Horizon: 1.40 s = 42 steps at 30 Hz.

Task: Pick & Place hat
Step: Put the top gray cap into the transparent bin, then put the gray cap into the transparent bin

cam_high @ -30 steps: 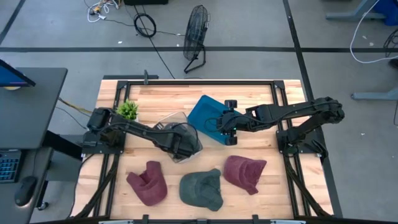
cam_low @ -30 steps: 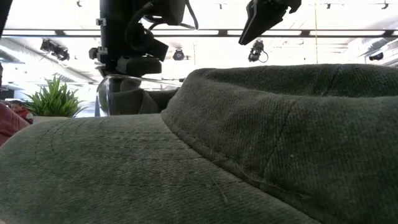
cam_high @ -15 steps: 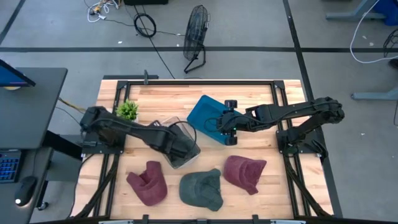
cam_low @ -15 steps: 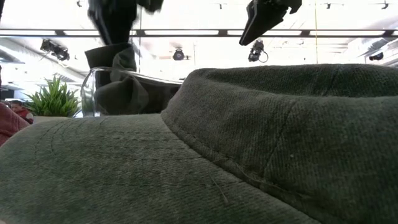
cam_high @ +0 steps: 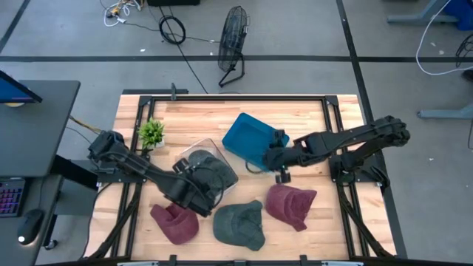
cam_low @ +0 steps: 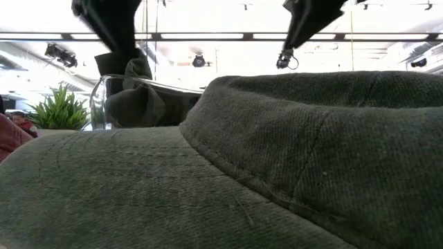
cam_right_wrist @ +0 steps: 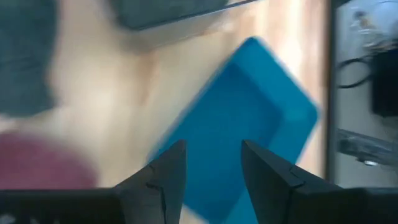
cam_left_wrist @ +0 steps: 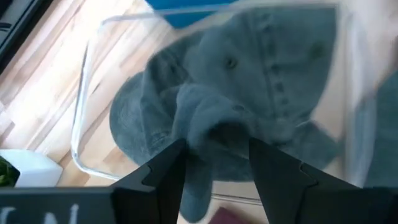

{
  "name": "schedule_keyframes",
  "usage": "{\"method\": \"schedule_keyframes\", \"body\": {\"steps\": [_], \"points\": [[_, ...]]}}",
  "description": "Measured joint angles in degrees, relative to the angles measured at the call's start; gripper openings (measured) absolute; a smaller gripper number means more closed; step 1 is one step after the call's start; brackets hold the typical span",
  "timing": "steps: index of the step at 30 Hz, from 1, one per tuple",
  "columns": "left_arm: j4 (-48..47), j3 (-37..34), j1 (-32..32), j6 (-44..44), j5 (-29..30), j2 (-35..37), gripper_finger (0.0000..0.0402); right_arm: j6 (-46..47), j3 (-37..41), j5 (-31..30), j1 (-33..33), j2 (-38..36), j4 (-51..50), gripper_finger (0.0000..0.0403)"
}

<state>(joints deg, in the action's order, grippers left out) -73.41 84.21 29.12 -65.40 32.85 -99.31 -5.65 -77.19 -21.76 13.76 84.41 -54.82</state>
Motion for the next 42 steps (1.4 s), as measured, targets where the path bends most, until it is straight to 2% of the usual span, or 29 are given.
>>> {"method": "schedule_keyframes", "body": {"steps": [4, 9, 16, 20, 23, 27, 31, 35, 38, 40, 42], "points": [[0.25, -3.23, 1.63, -2.81, 0.29, 0.11, 0.0181, 5.51, 0.0, 1.86, 3.99, -0.67, -7.35, 0.0155], [-1.26, 0.59, 5.33, 0.65, 3.0, 1.04, 0.0173, 14.42, 0.02, 1.81, 8.94, -3.25, -14.74, 0.0155], [-2.1, 6.38, 10.94, -0.39, 9.15, 2.07, 0.0159, 24.47, 0.02, -1.27, 17.16, -9.05, -15.36, 0.0155], [-0.48, 5.47, 15.43, -6.16, 13.89, 2.05, 0.0156, 29.16, 1.68, -4.97, 22.99, -11.13, -11.83, 0.0155], [6.18, 1.93, 17.72, -8.86, 17.08, 1.8, 0.0156, 29.15, 5.8, -6.63, 26.36, -11.66, -5.23, 0.0155], [14.74, -2.88, 18.83, -8.69, 19.17, 1.7, 0.0156, 26.98, 14.41, -7.56, 27.76, -11.17, 11.59, 0.0155], [15.85, -4.81, 18.47, -8.69, 19.77, 1.7, 0.0156, 23.12, 22.86, -6.5, 26.75, -9.18, 29.28, 0.0155], [15.4, -4.99, 17.33, -6.23, 20.4, 1.84, 0.0156, 22.81, 29.21, -1.94, 23.43, -6.75, 44.77, 0.0155], [15.06, -4.72, 16.6, -4.06, 22.03, 2.34, 0.0155, 21.28, 32.93, 4.69, 20.95, -3.7, 56.87, 0.0155], [14.72, -4.18, 16.25, -3.96, 22.55, 2.34, 0.0155, 21.21, 34.25, 8.66, 19.7, -0.59, 62.7, 0.0155], [14.91, -3.72, 16.14, -3.02, 22.74, 2.34, 0.0155, 21.05, 34.51, 9.87, 18.92, 2.9, 65.57, 0.0155]]}}
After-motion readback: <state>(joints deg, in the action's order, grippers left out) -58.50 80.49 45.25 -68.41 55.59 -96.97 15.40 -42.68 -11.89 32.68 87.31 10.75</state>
